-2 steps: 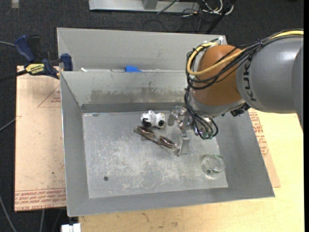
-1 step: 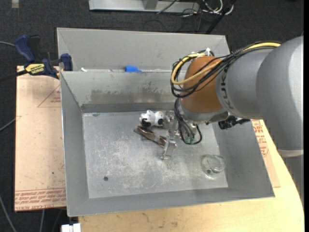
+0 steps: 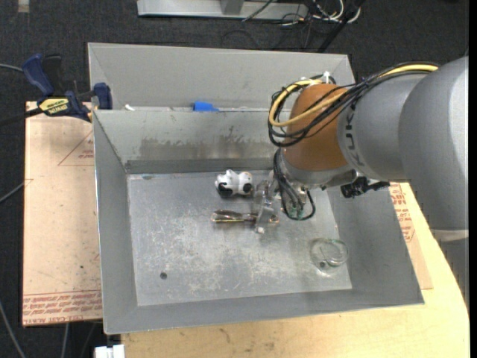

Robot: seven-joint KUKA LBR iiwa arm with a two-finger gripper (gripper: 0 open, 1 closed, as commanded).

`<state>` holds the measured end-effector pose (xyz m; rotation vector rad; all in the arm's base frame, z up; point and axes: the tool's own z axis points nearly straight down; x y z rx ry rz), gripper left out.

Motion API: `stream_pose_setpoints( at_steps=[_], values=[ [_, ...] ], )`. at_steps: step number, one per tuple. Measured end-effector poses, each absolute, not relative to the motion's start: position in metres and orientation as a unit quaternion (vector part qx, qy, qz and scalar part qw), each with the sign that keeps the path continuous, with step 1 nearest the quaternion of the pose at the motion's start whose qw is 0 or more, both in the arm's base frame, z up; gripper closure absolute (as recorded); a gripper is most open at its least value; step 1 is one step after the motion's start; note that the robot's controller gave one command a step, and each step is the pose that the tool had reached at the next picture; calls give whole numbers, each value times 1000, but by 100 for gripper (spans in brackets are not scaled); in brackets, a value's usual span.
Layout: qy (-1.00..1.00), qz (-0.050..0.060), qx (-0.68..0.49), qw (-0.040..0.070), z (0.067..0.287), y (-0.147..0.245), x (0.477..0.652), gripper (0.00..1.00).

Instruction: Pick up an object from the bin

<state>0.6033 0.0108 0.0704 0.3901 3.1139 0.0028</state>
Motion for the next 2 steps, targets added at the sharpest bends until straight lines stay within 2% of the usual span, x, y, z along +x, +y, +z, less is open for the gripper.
stream_pose_setpoints(
  at_steps=[2],
  values=[
    [992,1,124,0,73,11,602,100]
  ],
)
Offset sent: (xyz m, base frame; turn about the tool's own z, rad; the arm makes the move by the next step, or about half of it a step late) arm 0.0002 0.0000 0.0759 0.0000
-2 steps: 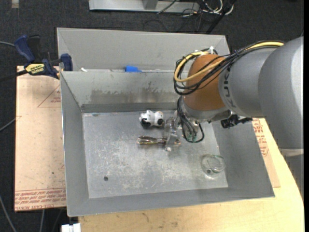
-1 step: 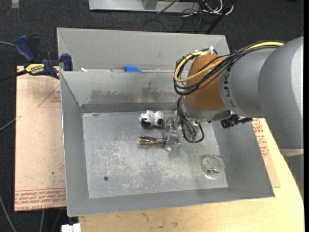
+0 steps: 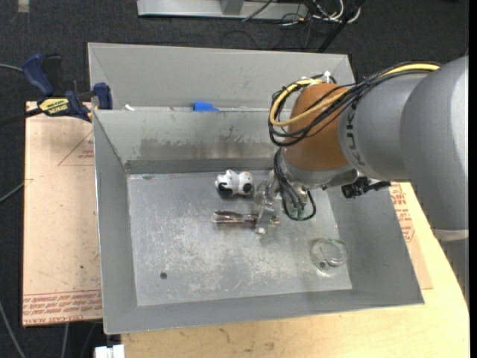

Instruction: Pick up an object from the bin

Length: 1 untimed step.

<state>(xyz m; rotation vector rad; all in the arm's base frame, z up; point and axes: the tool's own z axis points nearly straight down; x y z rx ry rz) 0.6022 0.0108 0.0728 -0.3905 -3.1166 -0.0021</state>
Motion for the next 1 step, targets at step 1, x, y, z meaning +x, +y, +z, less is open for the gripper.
stream_pose_setpoints(
  at_steps=[1],
  values=[
    [-992,0,-124,5,91,11,600,100]
  ],
)
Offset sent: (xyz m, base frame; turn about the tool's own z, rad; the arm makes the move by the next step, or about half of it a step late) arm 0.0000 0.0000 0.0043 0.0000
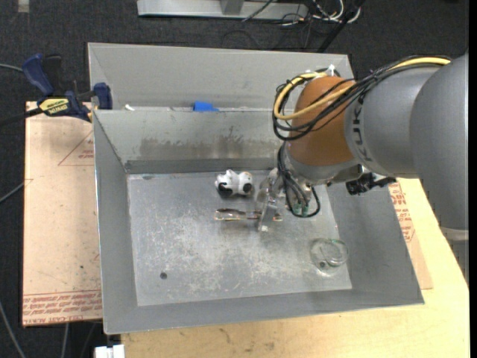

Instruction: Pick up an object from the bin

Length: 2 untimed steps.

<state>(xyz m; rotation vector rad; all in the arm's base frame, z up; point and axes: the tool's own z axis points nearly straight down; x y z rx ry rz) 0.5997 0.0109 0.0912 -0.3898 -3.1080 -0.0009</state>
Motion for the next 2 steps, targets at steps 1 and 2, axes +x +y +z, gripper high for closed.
stream_pose_setpoints(
  at_steps=[1,2],
  values=[
    [-992,-1,-124,-1,111,11,603,100],
    [-992,-1,-124,-3,119,11,604,100]
  ],
)
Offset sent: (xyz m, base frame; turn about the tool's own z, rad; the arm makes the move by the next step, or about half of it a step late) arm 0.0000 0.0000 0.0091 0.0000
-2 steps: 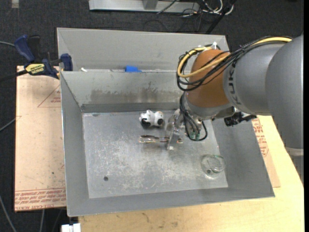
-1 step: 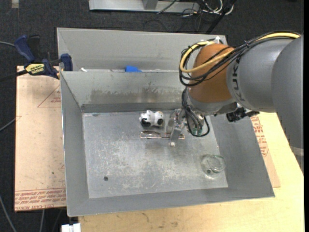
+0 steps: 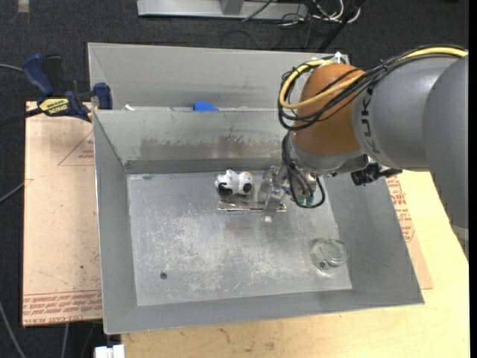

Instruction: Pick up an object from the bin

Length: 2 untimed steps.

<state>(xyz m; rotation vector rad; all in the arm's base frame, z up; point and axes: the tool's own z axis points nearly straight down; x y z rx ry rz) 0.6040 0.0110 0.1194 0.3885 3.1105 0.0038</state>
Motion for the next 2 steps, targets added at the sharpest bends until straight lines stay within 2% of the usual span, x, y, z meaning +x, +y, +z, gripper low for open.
stream_pose_setpoints(
  at_steps=[2],
  values=[
    [992,1,124,0,130,11,603,100]
  ],
)
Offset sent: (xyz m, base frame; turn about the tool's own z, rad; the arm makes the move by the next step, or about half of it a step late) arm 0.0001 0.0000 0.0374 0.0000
